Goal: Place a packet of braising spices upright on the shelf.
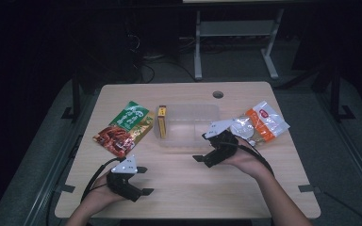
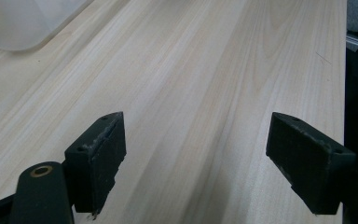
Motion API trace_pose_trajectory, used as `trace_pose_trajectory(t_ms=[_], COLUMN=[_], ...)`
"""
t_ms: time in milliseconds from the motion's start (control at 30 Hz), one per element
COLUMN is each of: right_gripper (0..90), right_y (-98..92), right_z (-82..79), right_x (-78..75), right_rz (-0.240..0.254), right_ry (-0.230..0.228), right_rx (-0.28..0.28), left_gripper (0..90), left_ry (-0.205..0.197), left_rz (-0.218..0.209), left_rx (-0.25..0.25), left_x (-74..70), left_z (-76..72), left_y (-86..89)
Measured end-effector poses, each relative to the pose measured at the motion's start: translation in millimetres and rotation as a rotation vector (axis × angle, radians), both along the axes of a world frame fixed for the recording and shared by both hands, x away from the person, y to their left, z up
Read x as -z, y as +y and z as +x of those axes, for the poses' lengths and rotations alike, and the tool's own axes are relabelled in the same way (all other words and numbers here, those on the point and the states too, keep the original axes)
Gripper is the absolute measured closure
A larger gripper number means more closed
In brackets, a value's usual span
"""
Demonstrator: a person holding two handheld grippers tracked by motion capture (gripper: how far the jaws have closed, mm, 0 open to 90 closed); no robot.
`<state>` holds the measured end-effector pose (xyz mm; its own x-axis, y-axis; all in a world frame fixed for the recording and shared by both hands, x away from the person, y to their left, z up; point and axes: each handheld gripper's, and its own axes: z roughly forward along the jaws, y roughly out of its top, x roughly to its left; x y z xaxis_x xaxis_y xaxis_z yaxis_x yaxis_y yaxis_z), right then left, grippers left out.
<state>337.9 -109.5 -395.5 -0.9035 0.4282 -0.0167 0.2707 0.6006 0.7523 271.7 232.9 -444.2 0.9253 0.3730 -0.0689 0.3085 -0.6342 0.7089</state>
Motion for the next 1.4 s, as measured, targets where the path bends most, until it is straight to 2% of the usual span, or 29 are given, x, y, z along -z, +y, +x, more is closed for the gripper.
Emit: trace_pose_trajectory(t_ms=[67,100,300,333,433,467,500,567,633,733,767,800,933,967,1033,1067,1167,1200,1233,1267,1300,1333,1367,1400], right_gripper=[13.9,13.9,13.9,13.9,13.9,13.9,13.9,13.9,13.9,13.9,14.0,14.0,14.0,14.0,14.1,14.1,14.0,14.0,14.0,14.0,14.0,14.0,14.0,14.0], right_y=[-7.3,-9.6,-18.7,-20.7,-24.0,-29.6,-29.6,-34.3,-43.4,-51.6,-55.1,-55.1,-62.8,-64.7,-65.2,-65.2,-63.7,-63.7,-62.9,-62.3,-62.0,-62.0,-61.7,-61.7], right_z=[-8.7,-12.3,-28.7,-31.4,-36.7,-46.2,-46.2,-51.8,-59.9,-65.1,-66.6,-66.6,-69.7,-70.0,-69.8,-69.8,-68.5,-68.5,-68.5,-68.8,-68.7,-68.7,-68.1,-68.1], right_x=[6.7,8.6,15.8,17.2,19.7,23.7,23.7,26.7,32.0,36.2,37.7,37.7,40.5,41.4,41.6,41.6,43.6,43.6,45.8,46.4,46.8,46.8,47.8,47.8], right_rz=[-0.002,0.0,0.012,0.014,0.015,0.023,0.023,0.021,0.022,0.018,0.02,0.02,0.025,0.027,0.034,0.034,0.027,0.027,0.014,0.012,0.01,0.01,0.011,0.011], right_ry=[0.007,0.023,0.032,0.033,0.042,0.037,0.037,0.033,0.049,0.058,0.061,0.061,0.075,0.076,0.079,0.079,0.085,0.085,0.082,0.086,0.09,0.09,0.094,0.094], right_rx=[0.012,0.024,0.062,0.062,0.071,0.085,0.085,0.099,0.116,0.134,0.14,0.14,0.167,0.179,0.178,0.178,0.174,0.174,0.166,0.168,0.167,0.167,0.169,0.169], left_gripper=[19.6,19.7,20.3,21.0,21.4,21.8,22.2,23.3,24.7,24.6,24.6,24.6,24.4,24.1,23.6,23.2,22.5,22.6,22.6,22.4,21.8,20.7,19.3,18.4], left_ry=[-0.003,-0.002,-0.005,-0.008,-0.002,-0.008,-0.008,-0.015,-0.028,-0.046,-0.068,-0.068,-0.091,-0.095,-0.101,-0.101,-0.121,-0.121,-0.12,-0.12,-0.103,-0.103,-0.082,-0.082], left_rz=[0.009,0.001,0.004,0.005,0.003,0.005,0.005,0.004,0.021,0.031,0.032,0.032,0.034,0.036,0.047,0.047,0.048,0.048,0.063,0.063,0.059,0.059,0.05,0.05], left_rx=[-0.004,-0.014,-0.053,-0.082,-0.107,-0.127,-0.127,-0.158,-0.212,-0.239,-0.28,-0.28,-0.354,-0.384,-0.411,-0.411,-0.472,-0.472,-0.506,-0.506,-0.531,-0.531,-0.546,-0.546], left_x=[0.2,0.5,-2.2,-3.5,-5.4,-7.5,-7.5,-10.6,-14.1,-17.1,-21.4,-21.4,-26.7,-27.0,-27.0,-27.0,-27.4,-27.4,-27.6,-27.6,-27.3,-27.3,-25.1,-25.1], left_z=[1.0,0.5,0.8,2.0,4.8,7.4,7.4,11.9,20.2,26.6,34.5,34.5,52.3,61.6,72.9,72.9,95.4,95.4,106.9,106.9,117.1,117.1,129.5,129.5], left_y=[1.3,1.1,4.5,7.1,10.7,14.3,14.3,20.0,27.9,33.4,40.0,40.0,51.8,57.1,63.0,63.0,74.8,74.8,81.9,81.9,87.6,87.6,94.2,94.2])
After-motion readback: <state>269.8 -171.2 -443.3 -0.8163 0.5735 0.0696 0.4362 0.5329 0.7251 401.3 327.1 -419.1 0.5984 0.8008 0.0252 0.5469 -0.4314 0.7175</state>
